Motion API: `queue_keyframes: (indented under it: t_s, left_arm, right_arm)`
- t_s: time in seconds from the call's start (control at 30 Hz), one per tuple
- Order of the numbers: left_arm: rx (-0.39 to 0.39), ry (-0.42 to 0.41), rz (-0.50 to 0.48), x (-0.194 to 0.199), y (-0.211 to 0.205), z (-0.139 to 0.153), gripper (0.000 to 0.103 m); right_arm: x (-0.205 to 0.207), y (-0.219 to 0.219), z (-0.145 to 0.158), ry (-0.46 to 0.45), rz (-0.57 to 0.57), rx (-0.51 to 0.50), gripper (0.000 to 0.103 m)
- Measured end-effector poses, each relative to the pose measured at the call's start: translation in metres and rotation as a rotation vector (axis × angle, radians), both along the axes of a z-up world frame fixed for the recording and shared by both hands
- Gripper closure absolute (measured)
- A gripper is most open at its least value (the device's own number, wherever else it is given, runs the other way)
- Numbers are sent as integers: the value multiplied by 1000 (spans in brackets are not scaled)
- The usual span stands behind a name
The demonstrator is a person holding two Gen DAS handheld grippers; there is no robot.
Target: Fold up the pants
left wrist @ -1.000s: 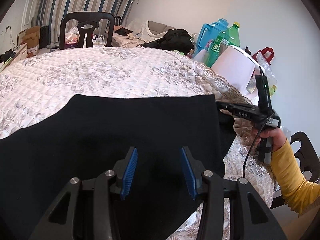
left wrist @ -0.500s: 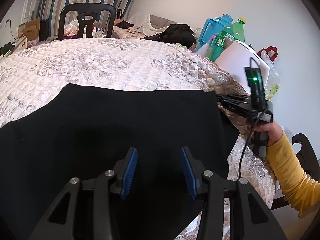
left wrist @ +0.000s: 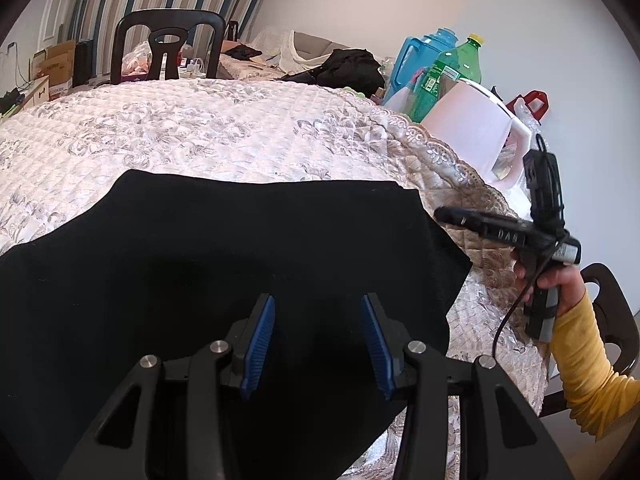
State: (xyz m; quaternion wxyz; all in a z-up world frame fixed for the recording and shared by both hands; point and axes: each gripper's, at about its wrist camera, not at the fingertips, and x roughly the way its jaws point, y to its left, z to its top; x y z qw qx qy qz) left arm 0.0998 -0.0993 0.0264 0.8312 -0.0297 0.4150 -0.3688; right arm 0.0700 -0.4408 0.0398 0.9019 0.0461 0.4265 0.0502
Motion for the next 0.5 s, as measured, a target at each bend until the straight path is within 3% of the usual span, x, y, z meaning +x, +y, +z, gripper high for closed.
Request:
queue_keyframes:
  t_s: [0.43, 0.47, 0.5]
  left_arm:
    - [-19, 11, 28, 1, 7, 0, 52]
    - [-20, 14, 30, 1, 7, -1, 52]
    - [-22, 16, 30, 2, 7, -1, 52]
  right_arm:
    - [18, 19, -15, 25, 17, 27, 81]
    - [16, 20, -15, 25, 37, 25, 85]
    - [15, 21, -14, 22, 49, 26, 97]
